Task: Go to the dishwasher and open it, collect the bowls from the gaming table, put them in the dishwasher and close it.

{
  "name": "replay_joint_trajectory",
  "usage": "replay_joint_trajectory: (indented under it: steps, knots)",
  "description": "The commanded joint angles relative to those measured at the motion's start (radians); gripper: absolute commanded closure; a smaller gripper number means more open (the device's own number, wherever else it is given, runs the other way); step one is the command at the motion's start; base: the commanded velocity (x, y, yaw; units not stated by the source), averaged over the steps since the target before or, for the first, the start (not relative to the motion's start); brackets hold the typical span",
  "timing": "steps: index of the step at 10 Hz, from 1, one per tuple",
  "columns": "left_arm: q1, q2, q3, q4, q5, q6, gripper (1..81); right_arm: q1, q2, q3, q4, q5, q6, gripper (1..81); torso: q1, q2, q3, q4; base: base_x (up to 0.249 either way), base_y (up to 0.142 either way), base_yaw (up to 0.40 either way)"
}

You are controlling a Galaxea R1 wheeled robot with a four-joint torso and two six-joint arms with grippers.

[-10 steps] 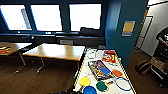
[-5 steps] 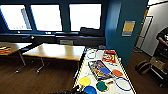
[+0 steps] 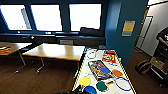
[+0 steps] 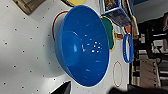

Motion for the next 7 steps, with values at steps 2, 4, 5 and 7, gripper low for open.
replay_joint_trajectory:
  steps: [2,4,5,7]
  knots:
    - [-0.146,0.038,-0.024,-0.003,0.019,-0.005,1.0,0.065,-0.034,0.03,-0.017,-0.096,-0.005,81.1,0.0,0.0,0.0,0.0,0.0,0.0,0.0]
    - [-0.146,0.095,-0.084,0.0,0.025,-0.001,1.0,0.065,-0.031,0.025,-0.017,-0.095,-0.005,81.1,0.0,0.0,0.0,0.0,0.0,0.0,0.0]
    - [-0.146,0.109,-0.098,0.0,0.028,0.0,1.0,0.065,-0.029,0.024,-0.016,-0.095,-0.005,81.1,0.0,0.0,0.0,0.0,0.0,0.0,0.0]
    - [-0.146,0.118,-0.106,0.0,0.026,0.0,1.0,0.066,-0.02,0.016,-0.016,-0.095,-0.003,81.1,0.0,0.0,0.0,0.0,0.0,0.0,0.0]
